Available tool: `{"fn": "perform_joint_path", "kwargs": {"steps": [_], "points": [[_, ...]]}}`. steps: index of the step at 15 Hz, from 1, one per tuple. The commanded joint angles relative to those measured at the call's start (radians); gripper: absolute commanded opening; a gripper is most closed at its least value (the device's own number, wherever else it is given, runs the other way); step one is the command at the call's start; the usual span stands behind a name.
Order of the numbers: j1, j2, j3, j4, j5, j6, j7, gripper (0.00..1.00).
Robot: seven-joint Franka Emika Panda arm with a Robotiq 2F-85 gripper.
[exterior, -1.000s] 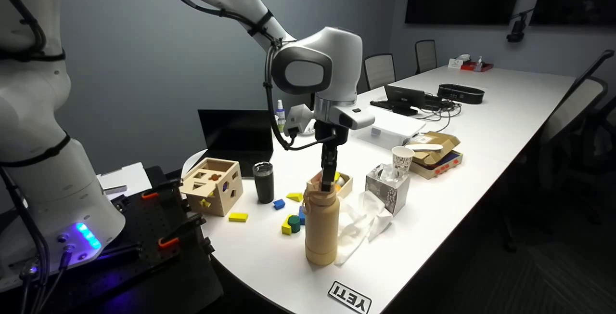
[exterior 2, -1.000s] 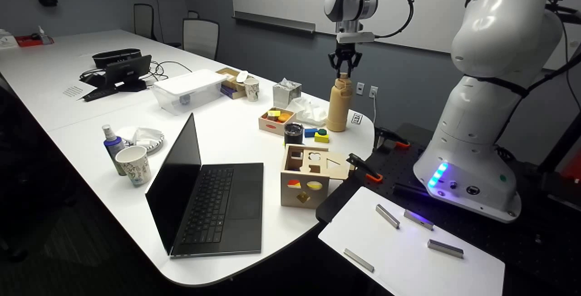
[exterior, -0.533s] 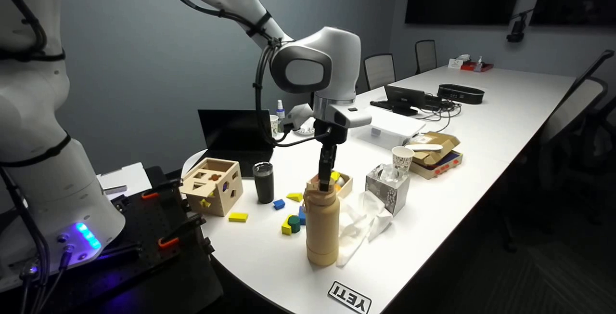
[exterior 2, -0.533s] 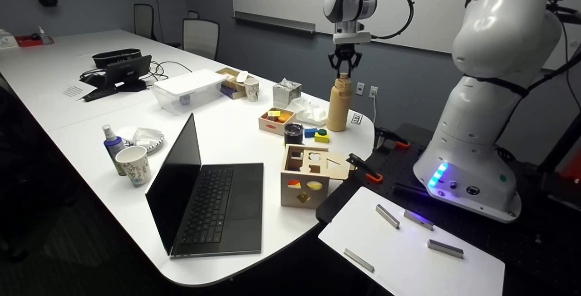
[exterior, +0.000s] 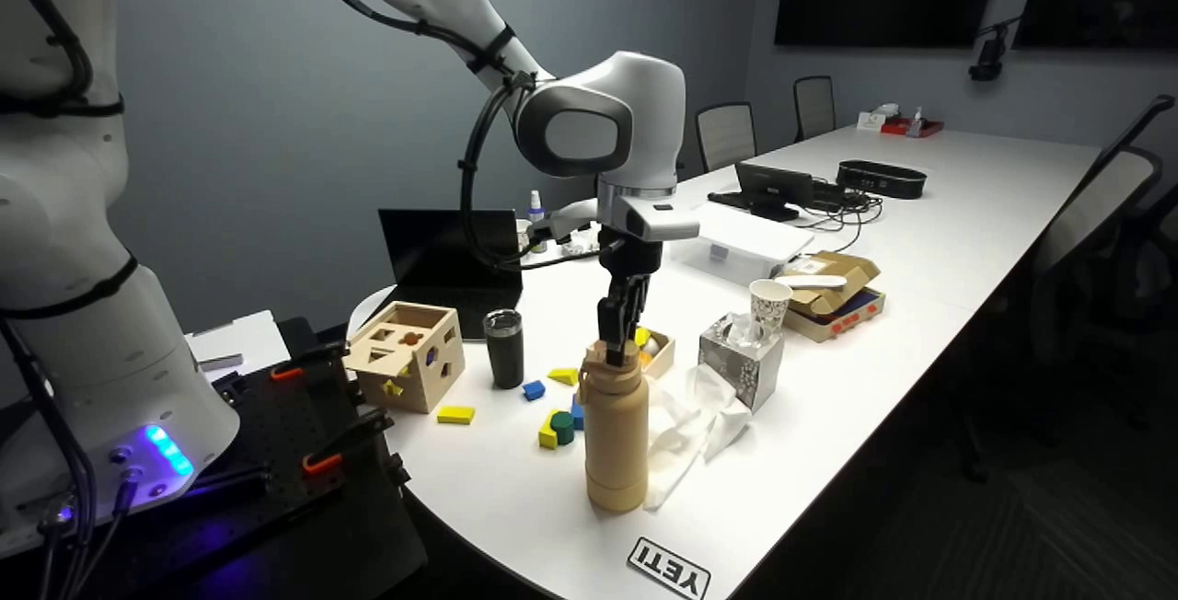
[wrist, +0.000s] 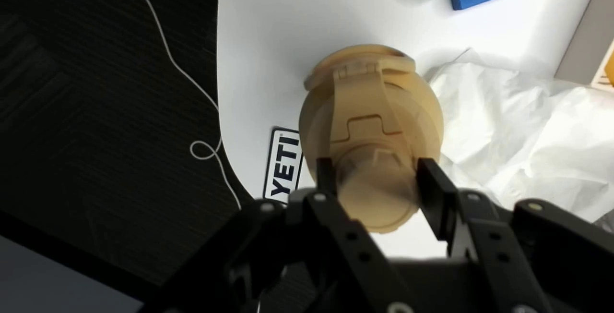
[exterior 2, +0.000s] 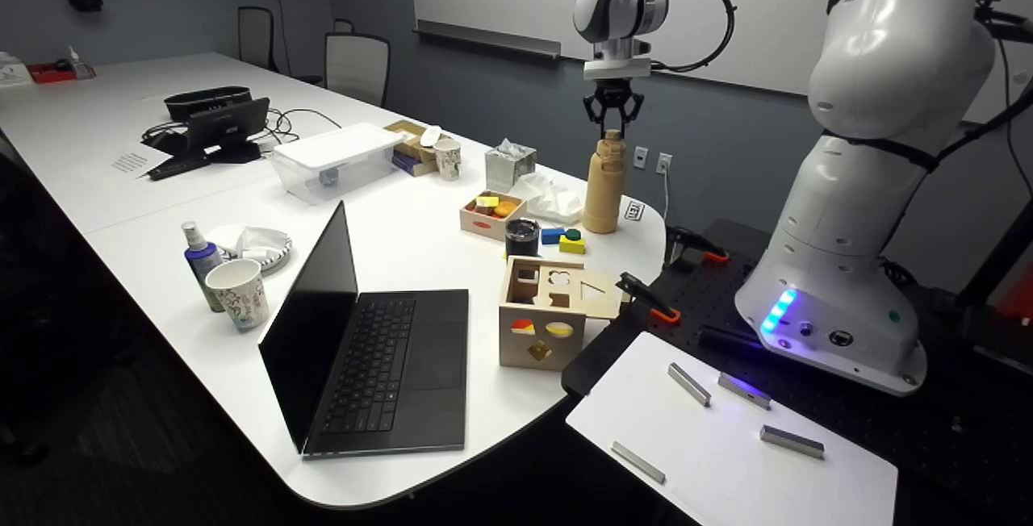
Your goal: Twist the lid of the bottle clockwise and anticlockwise
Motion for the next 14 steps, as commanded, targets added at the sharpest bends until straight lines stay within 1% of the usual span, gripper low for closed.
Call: {"fn": "perform_joint_path", "kwargs": {"steps": [1,7,8,10,14], "points": [[0.031,-0.008,-0.029,-0.023,-0.021,-0.019,0.113,0.21],[0.032,-0.003,-0.031,-0.028,-0.02,-0.009,0.232,0.21],[0.027,-0.003,-0.026,-0.029,-0.014,-0.009,0.23,0.21],[0.012,-0.013,-0.011,-0.035,0.003,0.002,0.183,0.21],[0.001,-0.025,-0.002,-0.045,0.005,0.028,0.105,0.21]]}}
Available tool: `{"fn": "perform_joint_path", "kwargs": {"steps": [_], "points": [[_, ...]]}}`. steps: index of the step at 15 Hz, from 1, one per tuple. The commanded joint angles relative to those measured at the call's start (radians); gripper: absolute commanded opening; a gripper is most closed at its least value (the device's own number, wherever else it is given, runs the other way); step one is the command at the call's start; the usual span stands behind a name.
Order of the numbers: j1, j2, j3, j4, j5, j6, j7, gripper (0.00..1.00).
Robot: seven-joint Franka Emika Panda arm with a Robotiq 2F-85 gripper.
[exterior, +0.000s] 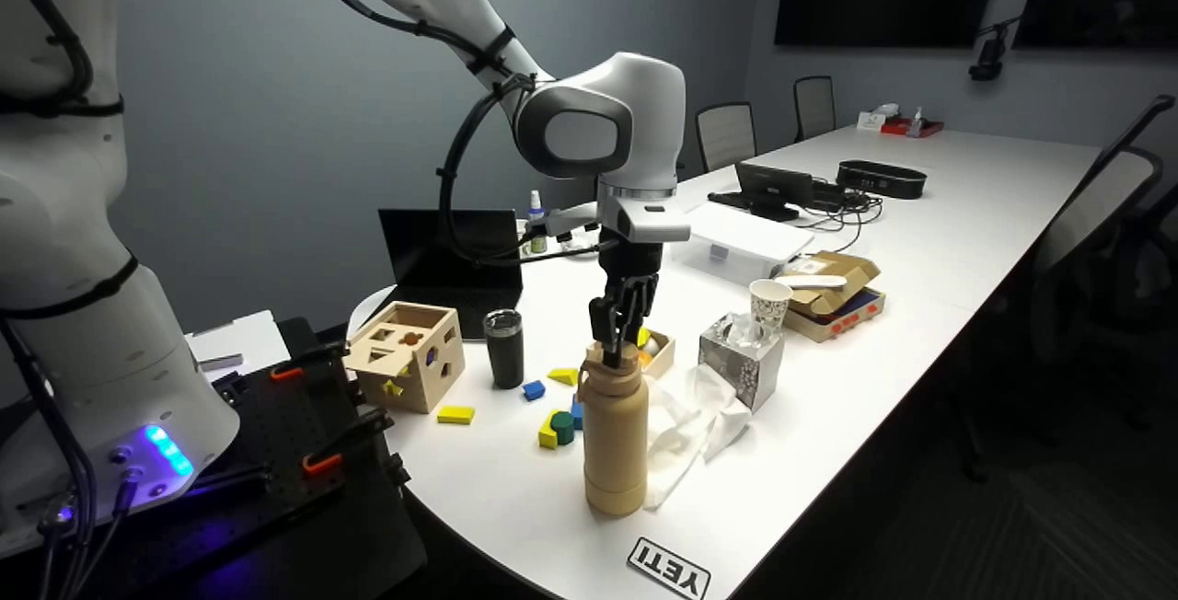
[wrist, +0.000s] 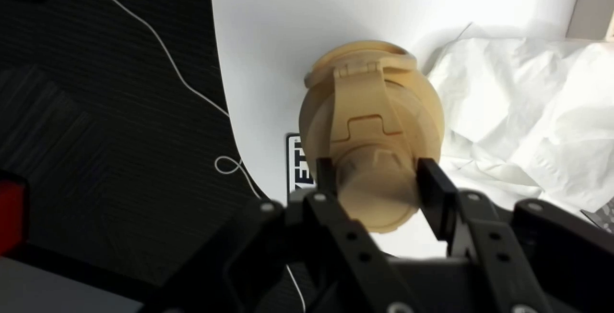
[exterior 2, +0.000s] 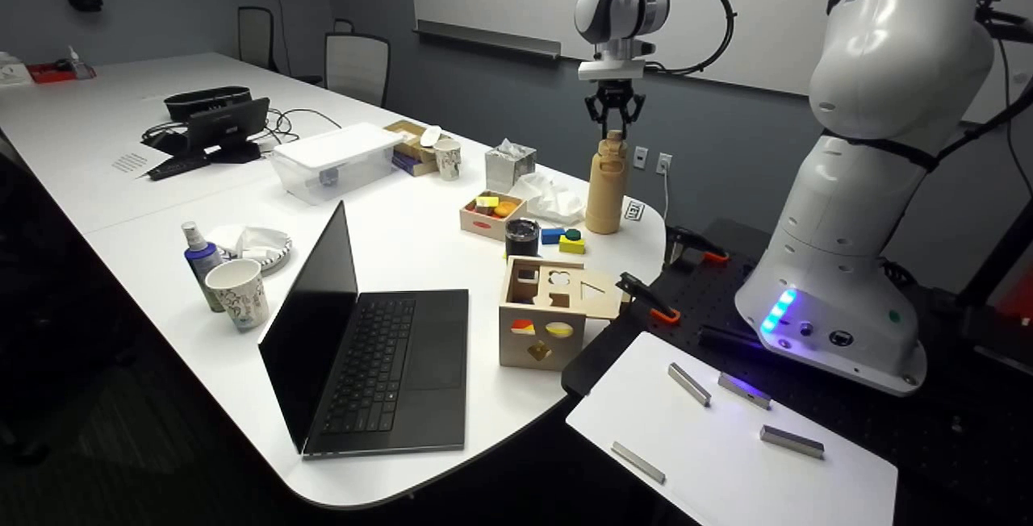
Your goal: Twist the lid of the bottle clockwise and anticlockwise
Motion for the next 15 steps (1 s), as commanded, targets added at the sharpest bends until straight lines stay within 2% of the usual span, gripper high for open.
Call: {"fn": "perform_joint_path", "kwargs": {"steps": [1,9,15], "points": [[-0.011,-0.026,0.017,-0.043,0.012,0.034,-0.088,0.21],[-0.046,-0.032,0.073,-0.052,0.047,0.119,-0.479,0.21],[-0.102,-0.04,0.134,-0.054,0.112,0.103,-0.769,0.21]]}}
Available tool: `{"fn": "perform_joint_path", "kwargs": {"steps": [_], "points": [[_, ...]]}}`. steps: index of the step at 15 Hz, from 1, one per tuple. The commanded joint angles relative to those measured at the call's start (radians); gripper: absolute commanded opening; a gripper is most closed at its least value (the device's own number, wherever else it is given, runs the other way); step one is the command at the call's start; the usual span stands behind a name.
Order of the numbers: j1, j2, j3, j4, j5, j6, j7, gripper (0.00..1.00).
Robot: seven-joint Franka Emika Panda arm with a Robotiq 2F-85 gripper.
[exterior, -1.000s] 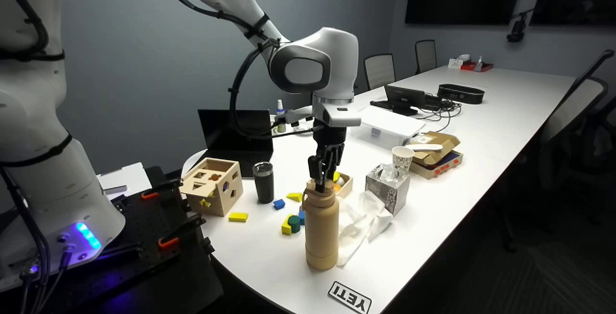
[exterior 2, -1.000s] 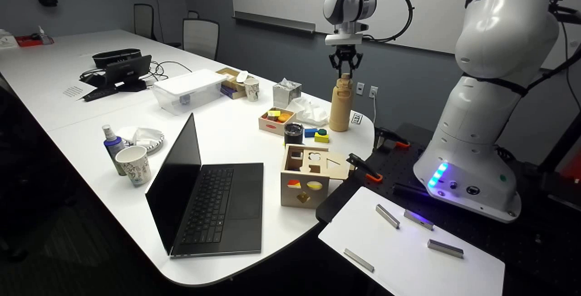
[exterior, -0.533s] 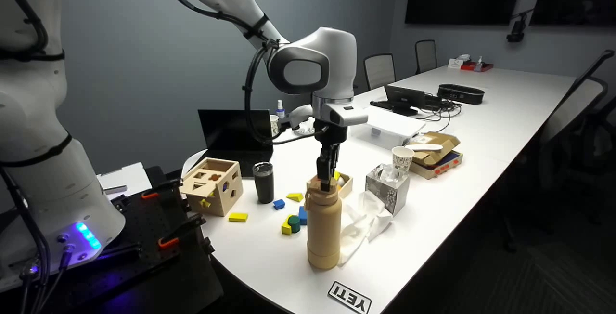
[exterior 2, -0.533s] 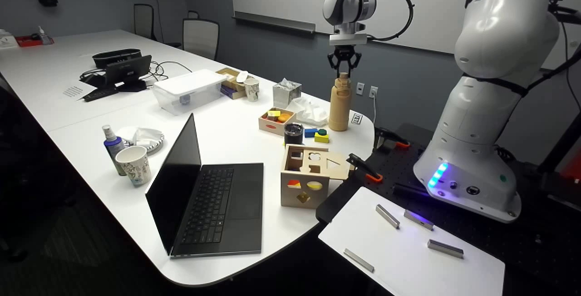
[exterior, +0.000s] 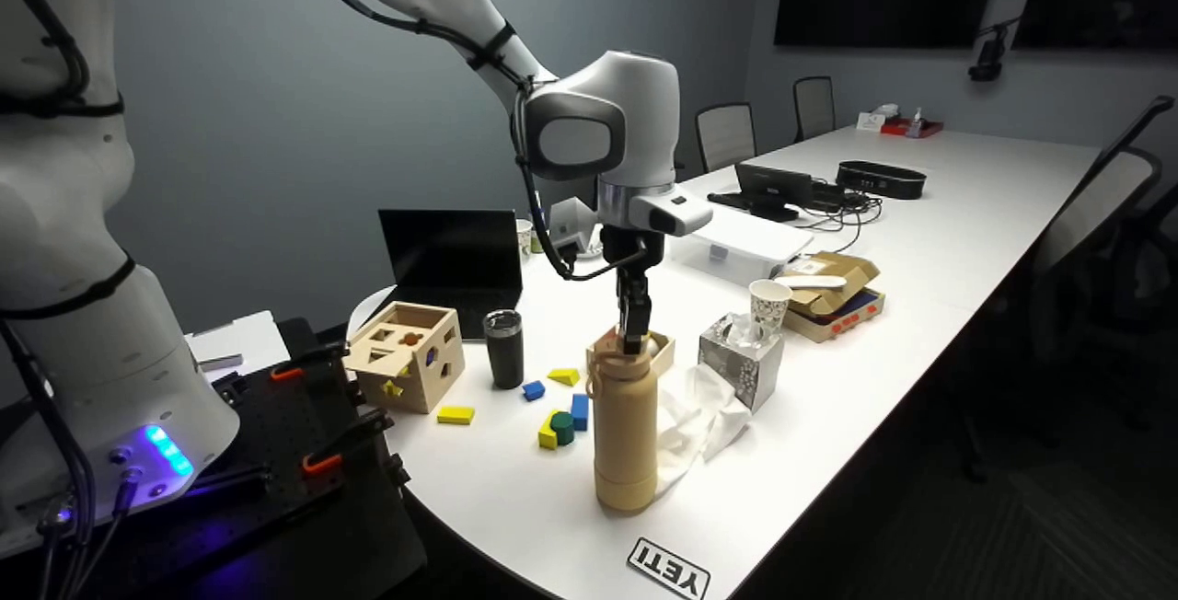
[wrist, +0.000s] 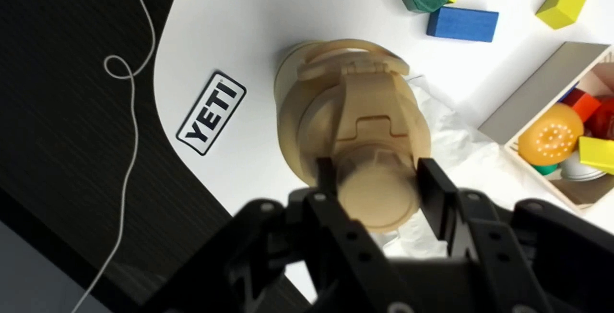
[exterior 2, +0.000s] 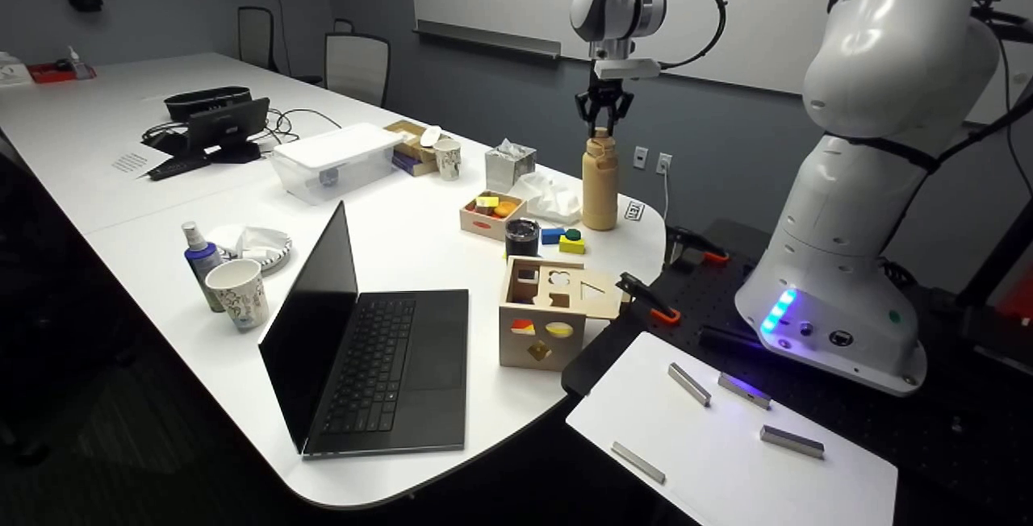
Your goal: Twist the lid of the bottle clockwise and anticlockwise
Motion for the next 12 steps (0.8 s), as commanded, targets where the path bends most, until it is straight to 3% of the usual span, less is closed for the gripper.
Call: {"fn": "perform_joint_path", "kwargs": {"steps": [1,12], "points": [[-0.04,-0.033,0.042,-0.043,0.041,0.006,-0.158,0.21],[-0.085,-0.029,0.052,-0.036,0.02,-0.023,-0.395,0.21]]}}
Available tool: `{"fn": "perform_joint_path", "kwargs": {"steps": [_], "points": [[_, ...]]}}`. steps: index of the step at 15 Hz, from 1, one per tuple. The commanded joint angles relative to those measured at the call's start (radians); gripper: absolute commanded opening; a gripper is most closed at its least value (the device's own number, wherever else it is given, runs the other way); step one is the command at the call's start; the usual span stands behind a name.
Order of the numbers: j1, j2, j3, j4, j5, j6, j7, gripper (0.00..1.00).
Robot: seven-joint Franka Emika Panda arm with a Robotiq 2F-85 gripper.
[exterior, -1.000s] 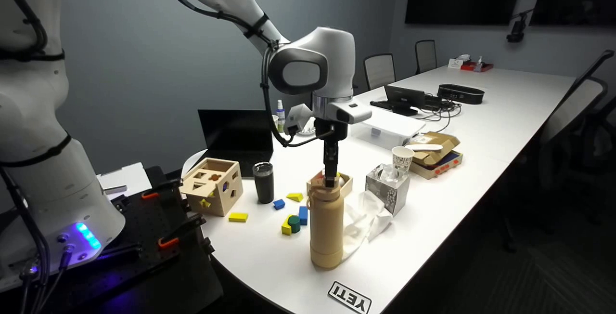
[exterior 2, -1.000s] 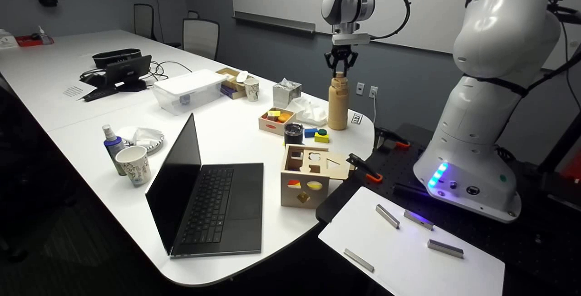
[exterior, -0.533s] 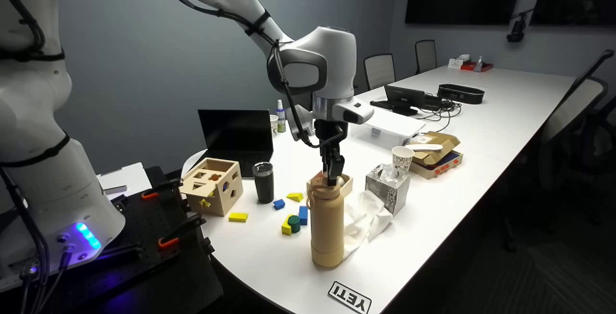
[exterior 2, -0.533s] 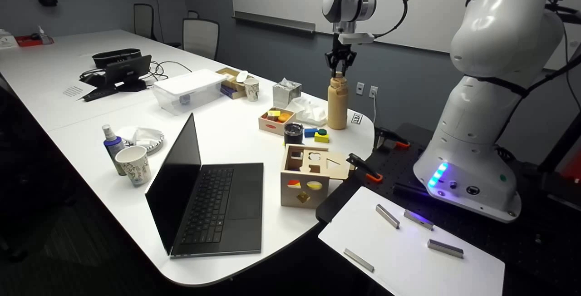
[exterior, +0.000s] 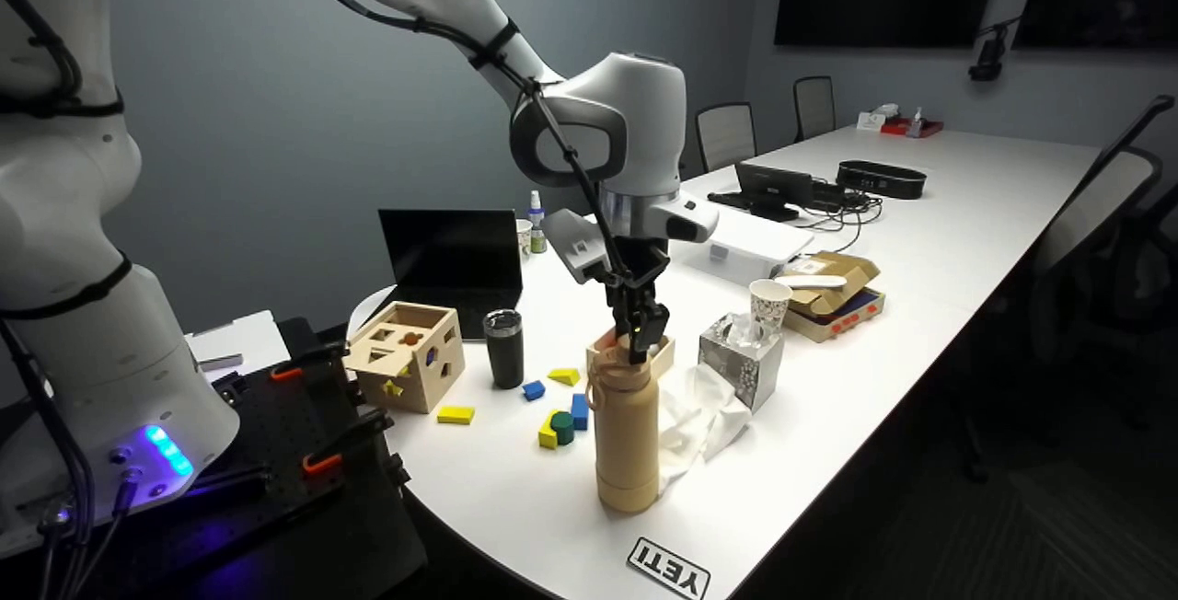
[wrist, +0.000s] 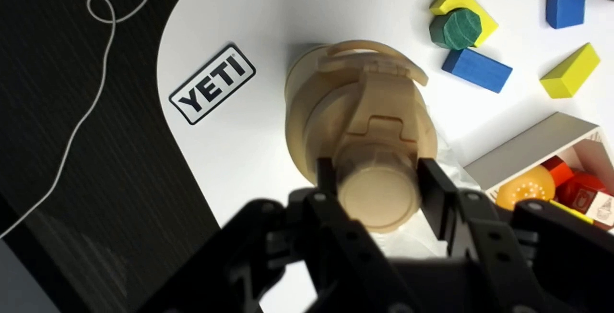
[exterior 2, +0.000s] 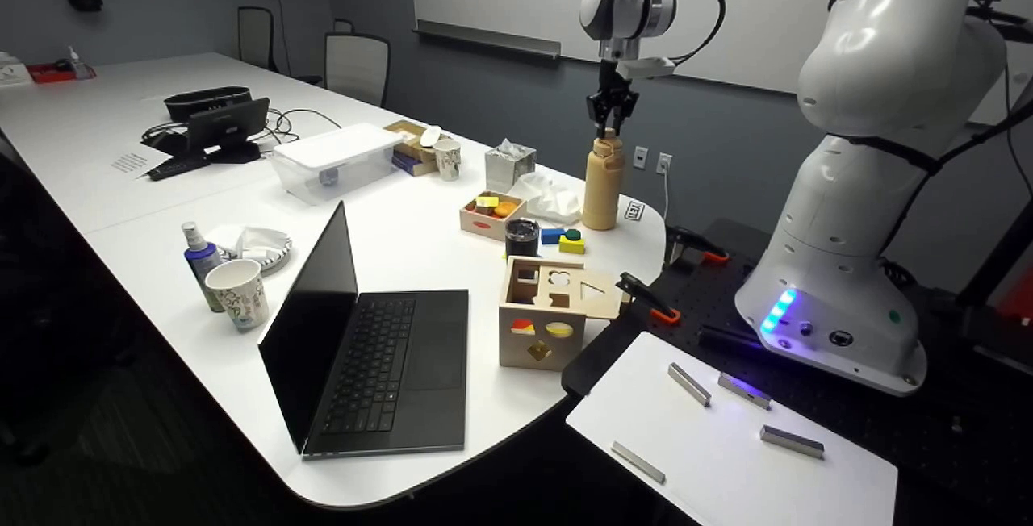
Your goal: Twist the lid of the bottle clockwise and anticlockwise
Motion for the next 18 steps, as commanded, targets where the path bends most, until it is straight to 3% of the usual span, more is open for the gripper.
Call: {"fn": "perform_joint_path", "kwargs": {"steps": [1,11,18], "points": [[-0.017,-0.021,0.025,-0.025,0.004,-0.02,-0.077,0.21],[-0.029,-0.013,0.043,0.008,-0.022,-0.06,-0.25,0.21],[-0.014,-0.016,0.017,0.009,-0.081,-0.05,-0.19,0.21]]}}
